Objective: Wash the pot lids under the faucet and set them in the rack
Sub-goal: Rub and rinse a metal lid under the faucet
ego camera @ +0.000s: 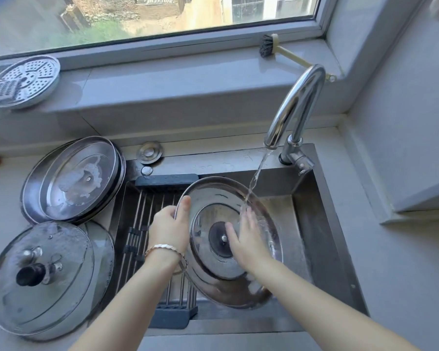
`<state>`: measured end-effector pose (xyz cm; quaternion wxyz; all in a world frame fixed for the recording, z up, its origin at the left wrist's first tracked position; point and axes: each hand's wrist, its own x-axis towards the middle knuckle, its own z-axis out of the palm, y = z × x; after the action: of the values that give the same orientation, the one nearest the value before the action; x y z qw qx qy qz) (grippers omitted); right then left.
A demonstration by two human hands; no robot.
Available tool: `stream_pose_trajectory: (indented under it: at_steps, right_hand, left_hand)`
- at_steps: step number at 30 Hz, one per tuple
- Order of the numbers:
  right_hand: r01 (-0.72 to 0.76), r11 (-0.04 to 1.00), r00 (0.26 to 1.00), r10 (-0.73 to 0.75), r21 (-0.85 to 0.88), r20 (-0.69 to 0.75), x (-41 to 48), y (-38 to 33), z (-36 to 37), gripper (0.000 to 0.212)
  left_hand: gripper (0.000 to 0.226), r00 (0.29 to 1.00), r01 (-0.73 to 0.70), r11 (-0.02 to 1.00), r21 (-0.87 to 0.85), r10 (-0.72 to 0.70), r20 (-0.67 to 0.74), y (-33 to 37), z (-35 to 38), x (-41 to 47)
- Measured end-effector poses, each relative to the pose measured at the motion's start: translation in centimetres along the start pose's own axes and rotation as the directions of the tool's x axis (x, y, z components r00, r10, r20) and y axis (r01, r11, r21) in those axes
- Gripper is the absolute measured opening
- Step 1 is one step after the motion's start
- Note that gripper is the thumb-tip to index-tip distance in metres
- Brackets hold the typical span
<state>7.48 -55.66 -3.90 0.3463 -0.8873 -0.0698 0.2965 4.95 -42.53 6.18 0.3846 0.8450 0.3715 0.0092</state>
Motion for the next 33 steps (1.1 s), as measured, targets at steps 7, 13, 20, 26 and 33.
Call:
stream_pose_trajectory:
  at_steps: [7, 13, 20, 26, 33]
  right_hand:
    - [0.519, 0.827, 0.849, -0.529, -0.217, 0.016, 0.1, -4.4, 0.7, 0.081]
    - [0.795, 0.482, 0.588, -0.760, -0.368, 0.276, 0.4, -2.1, -2.2, 0.070]
    - [0.667, 0.661, 0.727, -0.678, -0.344, 0.108, 1.0, -3.4, -1.7, 0.074]
    - [0.556, 0.761, 0.812, -0.584, -0.335, 0.021, 2.4, -3.3, -2.8, 0.085]
    - [0.029, 1.000, 0.983, -0.029, -0.001, -0.182, 2.2, -0.2, -2.4, 0.068]
  left_hand:
    - [0.053, 0.997, 0.074, 0.974, -0.213, -0.079, -0.017, -0.3, 2.3, -0.6]
    - [0.052, 0.993, 0.094, 0.942, -0.322, -0.113, -0.041, -0.9, 2.0, 0.3]
    - [0.053, 0.995, 0.035, 0.937, -0.347, -0.067, -0.080, 0.3, 2.2, -0.2]
    - [0.054, 0.995, 0.009, 0.950, -0.311, -0.039, -0.093, 0.5, 1.6, -0.3]
    - [0.053, 0.941, -0.225, 0.951, -0.212, 0.156, -0.300, 2.8, 0.5, -0.6]
